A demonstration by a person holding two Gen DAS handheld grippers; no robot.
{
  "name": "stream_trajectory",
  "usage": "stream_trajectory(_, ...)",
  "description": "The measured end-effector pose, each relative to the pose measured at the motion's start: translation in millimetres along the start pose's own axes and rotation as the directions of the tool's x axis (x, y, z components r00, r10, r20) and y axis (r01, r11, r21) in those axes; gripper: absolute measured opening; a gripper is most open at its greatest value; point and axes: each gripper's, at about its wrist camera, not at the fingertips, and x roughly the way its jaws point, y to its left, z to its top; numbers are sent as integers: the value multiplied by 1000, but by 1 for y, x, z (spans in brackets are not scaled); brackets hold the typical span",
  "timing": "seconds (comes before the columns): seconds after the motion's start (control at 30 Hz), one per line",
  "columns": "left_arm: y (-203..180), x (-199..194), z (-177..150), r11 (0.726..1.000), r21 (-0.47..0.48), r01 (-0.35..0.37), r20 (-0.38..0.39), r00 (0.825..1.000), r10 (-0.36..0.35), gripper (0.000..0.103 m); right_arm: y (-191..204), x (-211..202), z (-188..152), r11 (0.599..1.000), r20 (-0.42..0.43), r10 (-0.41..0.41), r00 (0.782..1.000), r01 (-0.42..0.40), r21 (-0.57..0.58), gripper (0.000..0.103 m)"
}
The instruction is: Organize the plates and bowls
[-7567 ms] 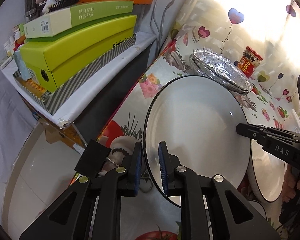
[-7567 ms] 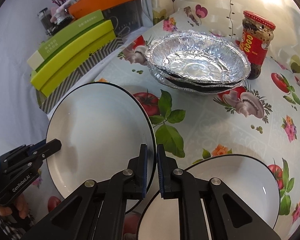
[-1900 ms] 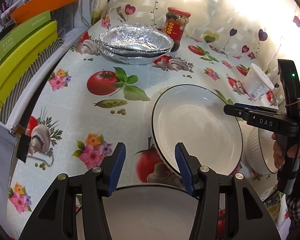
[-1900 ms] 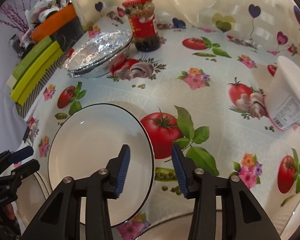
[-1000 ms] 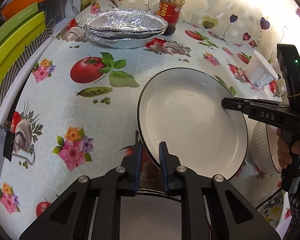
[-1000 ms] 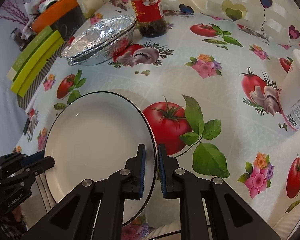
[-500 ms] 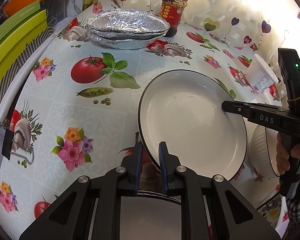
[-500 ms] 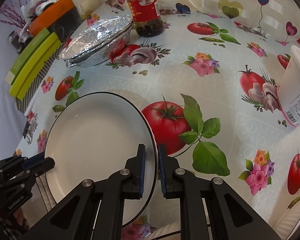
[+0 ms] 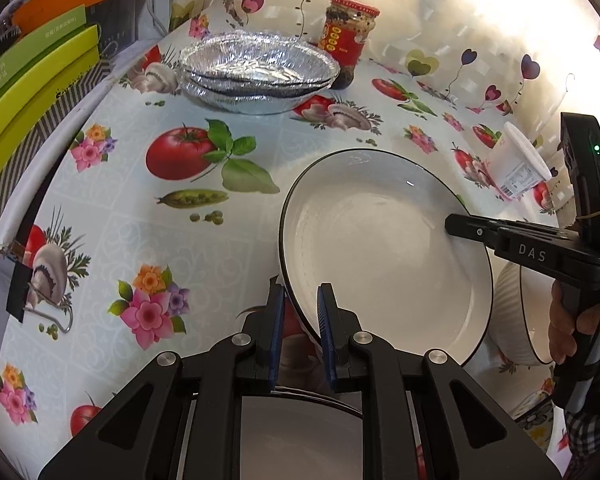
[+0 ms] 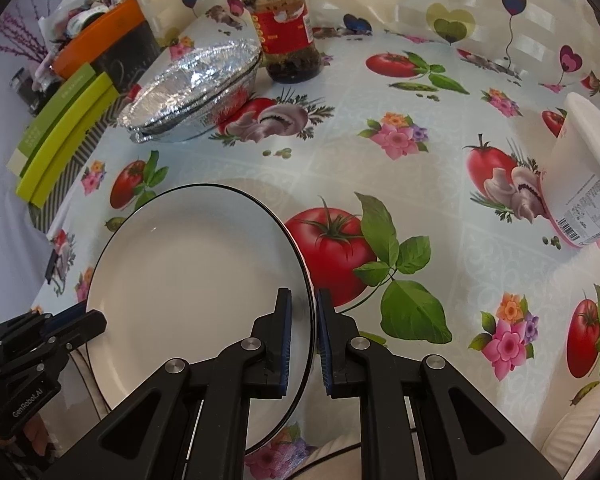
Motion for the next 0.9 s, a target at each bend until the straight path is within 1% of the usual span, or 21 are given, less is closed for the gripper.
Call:
stream_trajectory(0.23,2,-11,-1,1000,-9,1,21,1000,-1,17,6,-17,-2,1000,22,9,1000,-9,-3,13)
stream_trajectory(0.43,3,-30,-6,1000,-8,0,48,999,0,17,15,-33,-6,1000,38,15,999,-15,-4,13)
stream_trajectory(0.6,4,-49,-11,1000,-11,-4,76,997,4,17,27,-49,-14,1000,54,20,998,-19,-16,13)
stream_trajectory(0.9,12,-71,-26,1000,-27,-4,96,995,6,17,45,-68,-30,999,68,33,997,-31,-28,13)
